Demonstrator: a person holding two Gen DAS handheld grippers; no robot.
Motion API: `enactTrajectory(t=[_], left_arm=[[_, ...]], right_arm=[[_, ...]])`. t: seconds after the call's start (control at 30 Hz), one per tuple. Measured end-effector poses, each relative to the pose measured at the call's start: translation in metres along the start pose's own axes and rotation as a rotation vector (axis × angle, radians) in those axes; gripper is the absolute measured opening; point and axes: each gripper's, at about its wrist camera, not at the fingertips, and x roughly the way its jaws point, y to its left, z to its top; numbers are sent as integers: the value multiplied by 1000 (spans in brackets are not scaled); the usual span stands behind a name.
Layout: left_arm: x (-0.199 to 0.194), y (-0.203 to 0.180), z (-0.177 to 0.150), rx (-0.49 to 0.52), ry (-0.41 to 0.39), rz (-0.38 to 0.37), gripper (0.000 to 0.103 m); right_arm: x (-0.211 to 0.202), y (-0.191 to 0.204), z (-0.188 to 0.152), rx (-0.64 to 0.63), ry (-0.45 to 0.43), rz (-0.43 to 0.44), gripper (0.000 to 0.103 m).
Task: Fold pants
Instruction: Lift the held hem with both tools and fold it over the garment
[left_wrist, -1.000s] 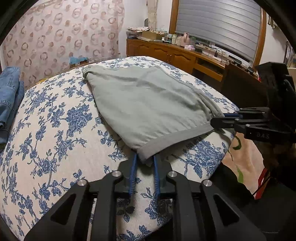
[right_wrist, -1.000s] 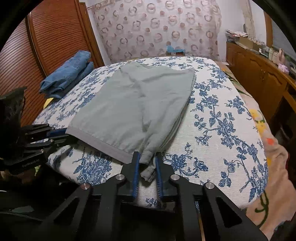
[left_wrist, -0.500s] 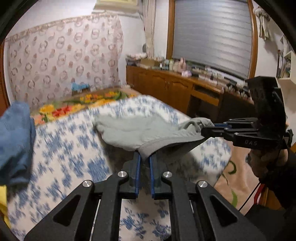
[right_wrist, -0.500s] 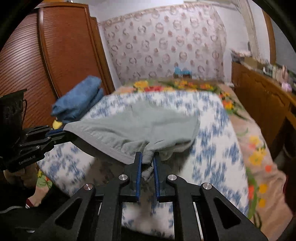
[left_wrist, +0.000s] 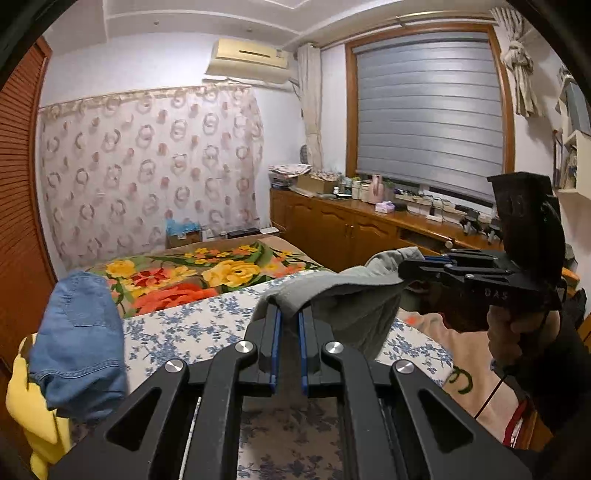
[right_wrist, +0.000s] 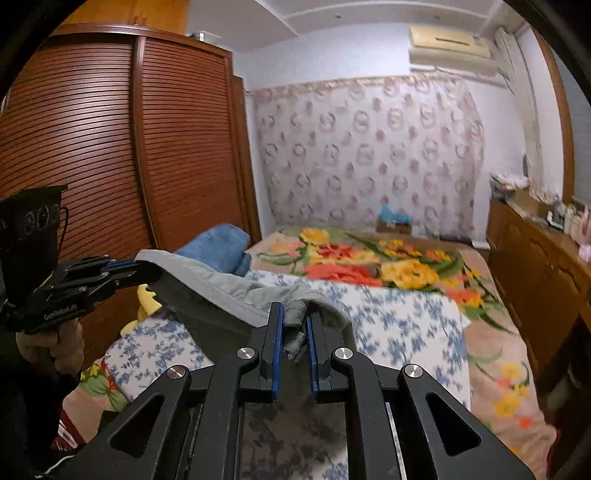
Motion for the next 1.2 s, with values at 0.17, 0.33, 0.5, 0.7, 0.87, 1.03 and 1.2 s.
enactTrajectory(t=[0.17, 0.33, 0.5, 0.7, 0.87, 1.03, 1.2], left_arm=[[21, 18, -24, -27, 58, 15, 9], [60, 38, -57, -74, 149, 10, 9], [94, 54, -68, -104, 221, 11, 9], [124, 74, -30, -58, 211, 62, 9], [138, 79, 50, 53, 96, 149, 9], [122, 82, 108, 107, -26, 213, 9], [111, 80, 77, 124, 32, 210, 9]], right_arm=[[35, -15, -20, 5, 46, 35, 11], [84, -37, -48, 53, 151, 66, 11], [127, -55, -53, 66, 232, 75, 11], [167, -55, -7, -47, 252, 54, 11], [195, -62, 69, -120, 148, -17, 10], [184, -64, 138, -124, -8, -56, 10], [179, -56, 132, -109, 5, -56, 10]])
